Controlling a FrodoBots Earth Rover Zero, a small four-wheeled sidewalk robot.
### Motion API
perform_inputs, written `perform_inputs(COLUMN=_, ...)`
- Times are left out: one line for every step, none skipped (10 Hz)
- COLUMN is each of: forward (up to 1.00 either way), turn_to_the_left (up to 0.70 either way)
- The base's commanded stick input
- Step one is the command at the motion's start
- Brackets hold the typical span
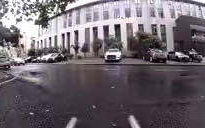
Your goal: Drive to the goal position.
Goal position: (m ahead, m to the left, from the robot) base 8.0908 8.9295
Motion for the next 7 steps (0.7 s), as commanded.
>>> perform_inputs(forward=0.45, turn_to_the_left=0.27)
perform_inputs(forward=0.45, turn_to_the_left=0.27)
perform_inputs(forward=0.45, turn_to_the_left=0.27)
perform_inputs(forward=0.45, turn_to_the_left=0.27)
perform_inputs(forward=0.45, turn_to_the_left=0.27)
perform_inputs(forward=0.45, turn_to_the_left=0.27)
perform_inputs(forward=0.45, turn_to_the_left=0.27)
